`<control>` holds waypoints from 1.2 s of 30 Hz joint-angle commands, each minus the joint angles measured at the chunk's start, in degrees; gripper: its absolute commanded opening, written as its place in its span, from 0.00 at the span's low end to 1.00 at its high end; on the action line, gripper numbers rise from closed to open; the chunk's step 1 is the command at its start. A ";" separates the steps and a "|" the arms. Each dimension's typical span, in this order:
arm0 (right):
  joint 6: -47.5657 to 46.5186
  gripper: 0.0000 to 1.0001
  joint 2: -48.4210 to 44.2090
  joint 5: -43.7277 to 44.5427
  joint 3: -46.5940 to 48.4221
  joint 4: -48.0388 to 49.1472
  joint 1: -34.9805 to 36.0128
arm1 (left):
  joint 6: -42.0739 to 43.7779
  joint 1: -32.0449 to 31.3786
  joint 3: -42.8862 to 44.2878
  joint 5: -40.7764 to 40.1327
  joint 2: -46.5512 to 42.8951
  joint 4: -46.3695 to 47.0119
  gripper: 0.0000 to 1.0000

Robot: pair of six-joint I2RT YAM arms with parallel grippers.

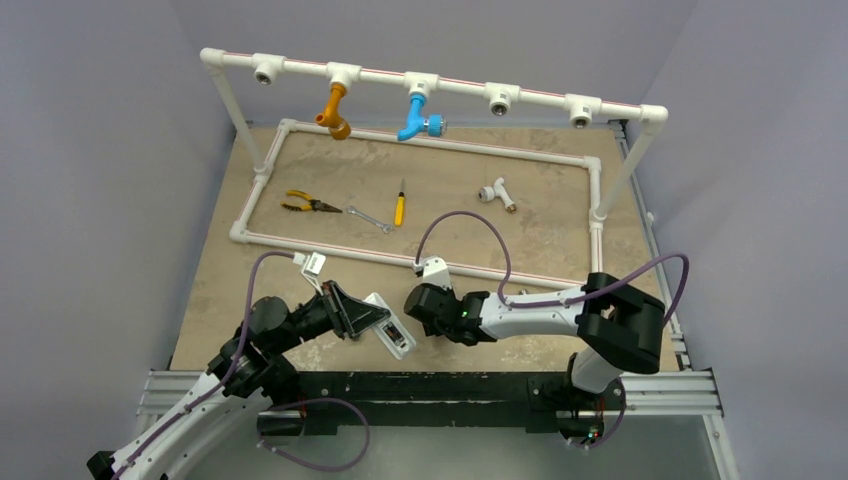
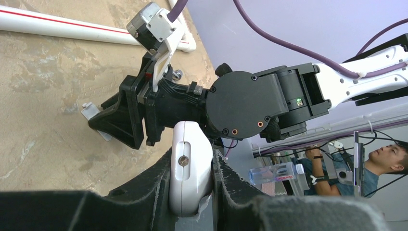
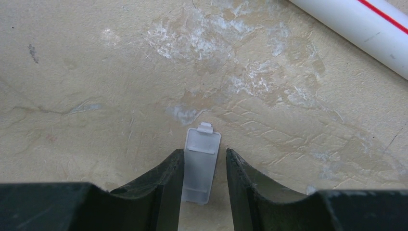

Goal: Load the batteries into the remote control

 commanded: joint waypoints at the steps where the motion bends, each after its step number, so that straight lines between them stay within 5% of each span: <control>1: 1.31 0.36 8.03 -5.44 -5.32 -12.33 0.10 | -0.37 0.25 -0.08 0.42 -0.59 1.38 0.00; 14: 3.87 0.42 2.46 -11.53 -9.97 -2.85 0.10 | -0.54 0.27 0.05 0.57 -0.17 1.81 0.00; 24: 6.94 0.35 -0.11 -13.05 -15.22 1.86 -2.04 | -0.55 0.29 0.13 0.73 0.33 2.18 0.00; 36: 5.25 0.35 1.83 -11.92 -12.99 -1.87 -2.44 | -0.72 0.29 0.14 1.10 1.48 3.45 0.00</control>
